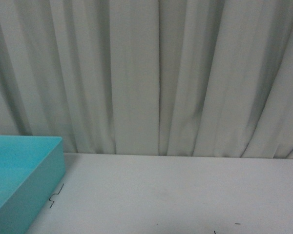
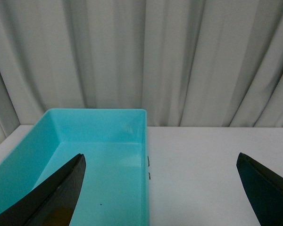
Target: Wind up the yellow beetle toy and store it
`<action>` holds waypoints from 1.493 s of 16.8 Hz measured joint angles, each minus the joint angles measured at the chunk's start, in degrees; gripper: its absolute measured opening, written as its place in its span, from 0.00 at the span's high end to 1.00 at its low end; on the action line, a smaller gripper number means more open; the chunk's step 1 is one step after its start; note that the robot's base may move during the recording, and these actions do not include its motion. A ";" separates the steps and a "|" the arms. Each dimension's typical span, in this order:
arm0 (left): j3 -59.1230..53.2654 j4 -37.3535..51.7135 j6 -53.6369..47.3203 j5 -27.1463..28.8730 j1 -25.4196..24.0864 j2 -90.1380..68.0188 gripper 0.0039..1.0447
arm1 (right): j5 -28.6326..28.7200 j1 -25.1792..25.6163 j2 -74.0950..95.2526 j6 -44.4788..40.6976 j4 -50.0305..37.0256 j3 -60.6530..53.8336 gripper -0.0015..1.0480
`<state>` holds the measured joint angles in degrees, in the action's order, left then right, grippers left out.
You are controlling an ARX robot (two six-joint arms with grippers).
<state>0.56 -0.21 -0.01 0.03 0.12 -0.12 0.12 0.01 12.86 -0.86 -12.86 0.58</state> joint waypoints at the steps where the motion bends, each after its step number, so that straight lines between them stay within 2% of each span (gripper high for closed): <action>1: 0.00 0.00 0.00 0.00 0.00 0.00 0.06 | 0.00 0.00 -1.07 0.00 1.03 0.00 0.98; 4: 0.00 0.00 -0.02 -0.02 0.00 0.00 0.06 | 0.00 0.00 -4.48 0.00 5.29 0.04 0.98; 5: 0.00 0.00 0.00 0.04 0.00 0.00 0.06 | -0.07 0.00 -10.67 0.02 13.38 0.04 0.98; 8: 0.00 0.04 0.00 -0.02 0.00 0.00 0.06 | -0.13 0.00 -12.61 0.02 13.14 0.04 0.96; 16: 0.00 0.02 0.00 0.00 0.00 0.00 0.06 | -0.13 0.00 -12.72 0.02 13.07 0.04 0.08; 17: 3.04 -9.22 3.32 -3.02 -1.40 -2.95 0.06 | -0.13 0.00 -12.72 0.02 13.09 0.04 0.06; 18: 8.11 -13.86 7.80 -5.27 -2.54 -12.37 0.06 | -0.09 0.00 -12.72 0.02 13.05 0.04 0.07; 20: 14.34 -3.80 6.95 -8.52 -2.62 -22.95 0.06 | -0.13 0.00 -12.72 0.04 13.09 0.04 0.06; 22: 20.20 6.34 -0.61 -11.10 -1.95 -38.32 0.06 | -0.15 0.00 -12.72 0.04 13.07 0.04 0.06; 24: 26.08 8.24 -11.47 -15.15 -1.40 -54.10 0.06 | -0.15 0.00 -12.66 0.02 13.16 0.04 0.06; 25: 29.42 7.06 -19.04 -14.45 -1.44 -61.09 0.06 | -0.11 0.00 -12.66 0.02 13.07 0.04 0.06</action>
<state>29.98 6.85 -19.05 -14.41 -1.32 -61.21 0.01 0.01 0.21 -0.84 0.21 0.62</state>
